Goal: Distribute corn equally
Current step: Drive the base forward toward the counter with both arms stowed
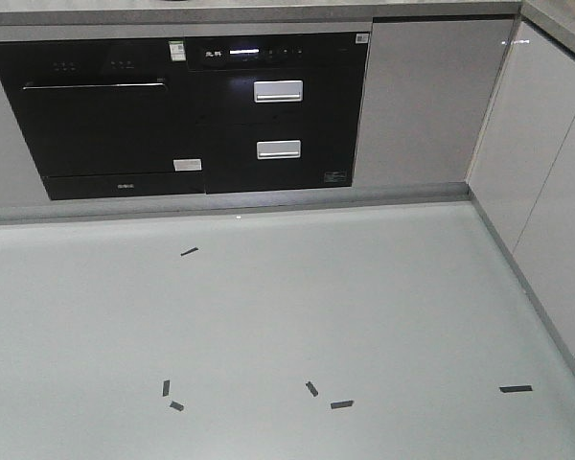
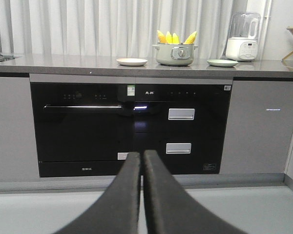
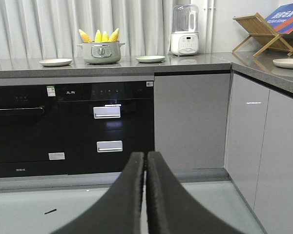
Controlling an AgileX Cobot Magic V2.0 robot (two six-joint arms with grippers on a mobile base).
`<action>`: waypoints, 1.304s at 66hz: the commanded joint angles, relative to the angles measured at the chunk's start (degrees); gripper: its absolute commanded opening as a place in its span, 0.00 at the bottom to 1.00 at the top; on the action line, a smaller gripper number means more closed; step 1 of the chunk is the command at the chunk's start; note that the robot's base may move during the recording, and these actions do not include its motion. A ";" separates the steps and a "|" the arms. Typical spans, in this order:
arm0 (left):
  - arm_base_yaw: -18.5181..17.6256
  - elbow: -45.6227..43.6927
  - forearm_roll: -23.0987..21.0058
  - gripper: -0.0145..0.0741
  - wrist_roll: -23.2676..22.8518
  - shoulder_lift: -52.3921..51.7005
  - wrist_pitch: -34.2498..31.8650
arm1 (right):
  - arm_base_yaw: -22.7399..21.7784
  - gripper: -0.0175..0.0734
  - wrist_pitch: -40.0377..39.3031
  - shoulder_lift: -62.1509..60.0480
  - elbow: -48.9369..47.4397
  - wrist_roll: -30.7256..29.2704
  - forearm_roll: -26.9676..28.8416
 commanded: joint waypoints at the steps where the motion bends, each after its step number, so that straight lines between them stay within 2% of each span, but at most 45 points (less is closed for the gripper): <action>1: -0.14 0.70 -0.28 0.16 -0.39 -0.92 -4.50 | -0.01 0.19 -4.24 -0.16 0.60 -0.49 -0.43; 86: -0.14 0.70 -0.28 0.16 -0.39 -0.92 -4.50 | -0.01 0.19 -4.17 -0.16 0.60 -0.49 -0.43</action>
